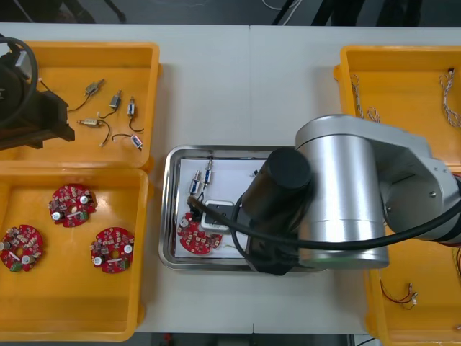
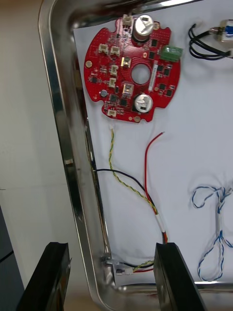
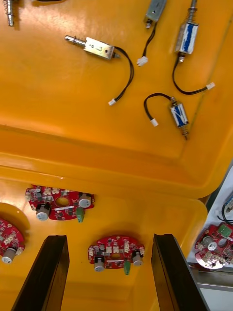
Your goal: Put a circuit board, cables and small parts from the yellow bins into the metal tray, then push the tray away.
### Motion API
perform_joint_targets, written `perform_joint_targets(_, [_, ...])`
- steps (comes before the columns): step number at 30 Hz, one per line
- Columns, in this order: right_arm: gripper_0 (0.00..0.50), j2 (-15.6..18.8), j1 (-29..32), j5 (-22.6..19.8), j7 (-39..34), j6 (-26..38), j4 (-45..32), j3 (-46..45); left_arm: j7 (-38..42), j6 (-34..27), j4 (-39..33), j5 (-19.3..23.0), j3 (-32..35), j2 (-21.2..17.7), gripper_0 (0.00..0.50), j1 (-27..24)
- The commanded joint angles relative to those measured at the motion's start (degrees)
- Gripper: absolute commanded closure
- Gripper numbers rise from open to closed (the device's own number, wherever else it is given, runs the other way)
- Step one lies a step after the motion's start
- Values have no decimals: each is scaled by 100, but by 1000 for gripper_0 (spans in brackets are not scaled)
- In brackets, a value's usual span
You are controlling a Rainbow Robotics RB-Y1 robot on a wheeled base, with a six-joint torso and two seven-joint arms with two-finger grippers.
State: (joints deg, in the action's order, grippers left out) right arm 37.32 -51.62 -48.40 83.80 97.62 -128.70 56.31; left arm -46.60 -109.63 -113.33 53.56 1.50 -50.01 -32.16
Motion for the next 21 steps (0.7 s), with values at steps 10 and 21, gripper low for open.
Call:
perform_joint_targets(10, [0, -392, -199, 683, 172, -6, 345, 1154, -1097, -37, -664, -73, 773, -281, 0, 1204])
perform_joint_targets(21, [0, -717, -199, 868, 181, -50, 609, 1418, -1571, -37, -1033, -205, 1081, -123, 0, 1775])
